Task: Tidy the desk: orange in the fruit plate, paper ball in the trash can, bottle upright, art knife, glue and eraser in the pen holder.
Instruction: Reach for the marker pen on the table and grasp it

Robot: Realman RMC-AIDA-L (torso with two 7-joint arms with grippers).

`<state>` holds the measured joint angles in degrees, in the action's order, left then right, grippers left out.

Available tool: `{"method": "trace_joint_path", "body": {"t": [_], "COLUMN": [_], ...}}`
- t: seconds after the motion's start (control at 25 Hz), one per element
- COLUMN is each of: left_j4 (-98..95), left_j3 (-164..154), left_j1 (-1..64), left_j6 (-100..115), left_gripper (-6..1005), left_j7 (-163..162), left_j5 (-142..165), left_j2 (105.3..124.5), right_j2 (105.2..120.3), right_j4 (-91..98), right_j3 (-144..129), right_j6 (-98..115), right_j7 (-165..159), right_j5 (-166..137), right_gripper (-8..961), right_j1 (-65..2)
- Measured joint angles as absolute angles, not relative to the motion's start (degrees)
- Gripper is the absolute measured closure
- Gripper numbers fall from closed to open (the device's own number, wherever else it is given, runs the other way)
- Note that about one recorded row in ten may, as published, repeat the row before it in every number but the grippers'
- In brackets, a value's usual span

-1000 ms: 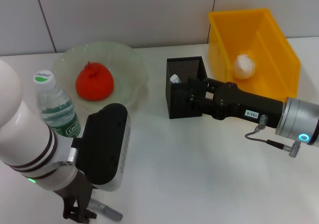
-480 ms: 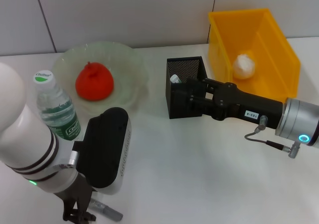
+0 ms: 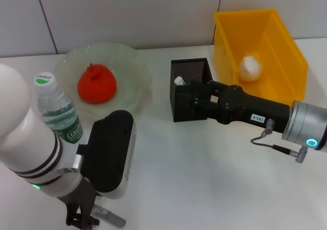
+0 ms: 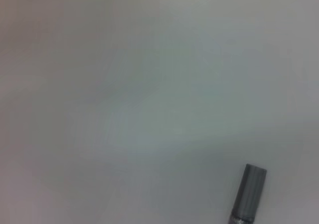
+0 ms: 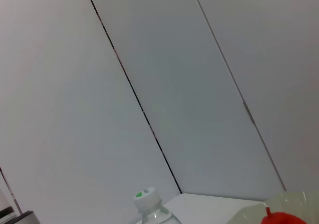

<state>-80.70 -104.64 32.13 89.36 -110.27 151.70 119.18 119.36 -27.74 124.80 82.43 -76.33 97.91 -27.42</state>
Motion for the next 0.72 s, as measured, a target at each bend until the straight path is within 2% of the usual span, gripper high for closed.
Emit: {"method": "trace_joint_path", "body": {"t": [0.64,0.72], "left_j4": [-80.12,-80.16], "left_j3": [-106.72,-106.78], "left_j1": [32.24,32.26], "left_j6": [89.39,89.4], "left_gripper": [546,617], "left_j7": [-110.92,-110.98], "left_j5": [152.05,152.11], "left_j2": [119.18,119.18], "right_j2": [119.35,119.36], "right_j4": [-27.25,-27.24], "right_j3": [124.81,124.81], "right_j6": [83.84,84.01], "right_j7": [-76.35,-76.35], "right_j5": [98.01,98.02], "right_gripper": [220,220], "right_j1": [-26.65,-26.65]}}
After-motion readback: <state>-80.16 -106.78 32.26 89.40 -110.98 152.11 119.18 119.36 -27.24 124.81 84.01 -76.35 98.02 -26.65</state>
